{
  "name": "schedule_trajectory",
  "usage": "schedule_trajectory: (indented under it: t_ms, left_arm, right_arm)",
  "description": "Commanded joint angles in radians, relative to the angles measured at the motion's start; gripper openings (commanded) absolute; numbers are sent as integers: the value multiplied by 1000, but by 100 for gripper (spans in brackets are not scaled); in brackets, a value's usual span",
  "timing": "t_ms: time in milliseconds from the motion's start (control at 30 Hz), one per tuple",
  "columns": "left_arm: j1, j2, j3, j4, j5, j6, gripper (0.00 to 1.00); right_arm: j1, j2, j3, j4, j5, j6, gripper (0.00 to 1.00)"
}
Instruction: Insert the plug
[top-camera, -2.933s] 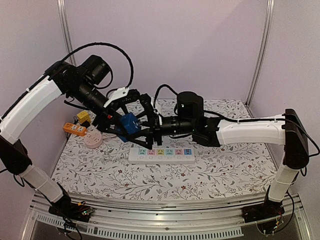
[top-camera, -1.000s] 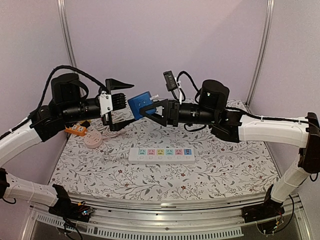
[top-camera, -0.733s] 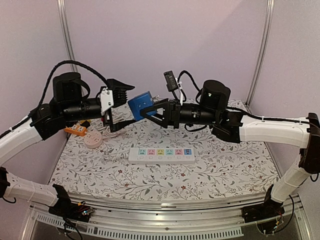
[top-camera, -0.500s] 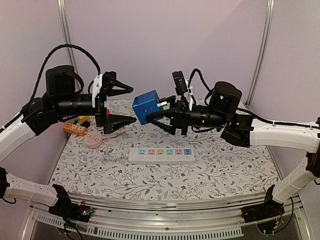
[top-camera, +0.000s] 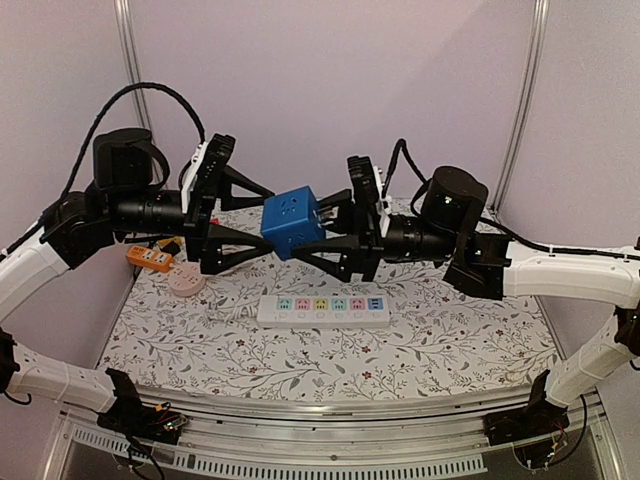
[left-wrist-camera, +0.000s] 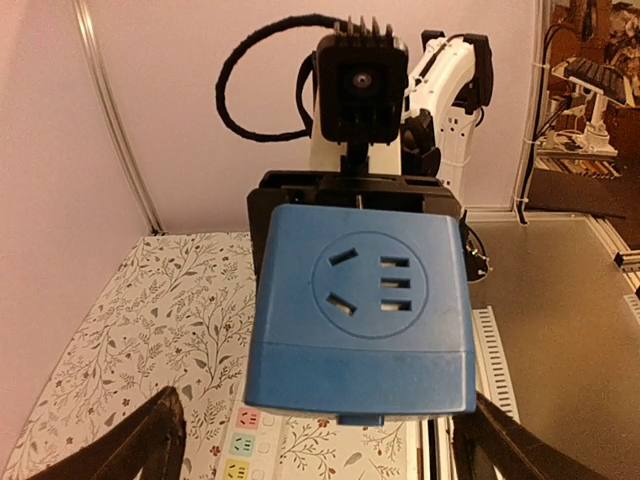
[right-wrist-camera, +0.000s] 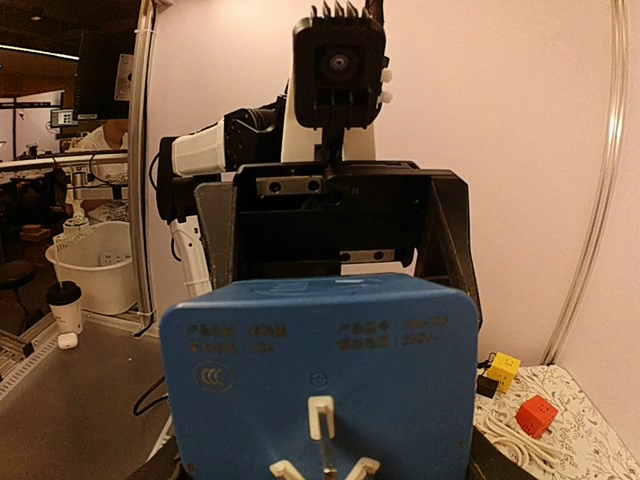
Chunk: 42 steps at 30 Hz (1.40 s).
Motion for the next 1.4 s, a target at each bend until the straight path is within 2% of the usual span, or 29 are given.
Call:
schedule_trajectory:
  t_ms: [0,200,400,567,667,700,733,767,833,867,900,1067,1200,1367]
  left_arm:
    - [-33,13,20,6,-31,-6,89]
    - [-67,22,19,11,-33,33,83]
    - [-87,19,32,21,-29,92,61]
    - [-115,17,28,14,-27,136,32]
    - [-129,15,30,10,-41,158,0]
    - [-132,11,28,11,-59,165,0]
    - [-134,7,27,6,-77,180,0]
    - [-134,1,23,2,-96,206,0]
    - [-134,-14,13,-11,-145,321,0]
    - [-134,-23,5,-19,-176,400,0]
    - [-134,-34,-6,-28,-207,492,0]
    - [-134,-94,-115,1,-396,1063,0]
    - [-134,-121,-215,120,-473,1427,0]
    - [-135,-128,-279,211,-503,1612,0]
  right_arm:
    - [13,-8,0,33,12,-53,0]
    - [12,-3,8,33,8,-59,0]
    - [13,-3,7,16,8,-61,0]
    - [13,5,22,-17,16,-66,0]
    - [13,12,28,-29,22,-61,0]
    - [13,14,29,-33,25,-60,0]
    - [13,14,29,-40,33,-59,4]
    - [13,11,29,-47,51,-56,19]
    - [12,2,30,-78,102,-27,74]
    - [12,-9,35,-113,124,-24,96]
    - [9,-18,47,-166,139,8,99]
    - [-22,-70,152,-518,127,33,99]
    - [-21,-97,167,-618,137,53,99]
    - [-9,-57,192,-612,211,100,99]
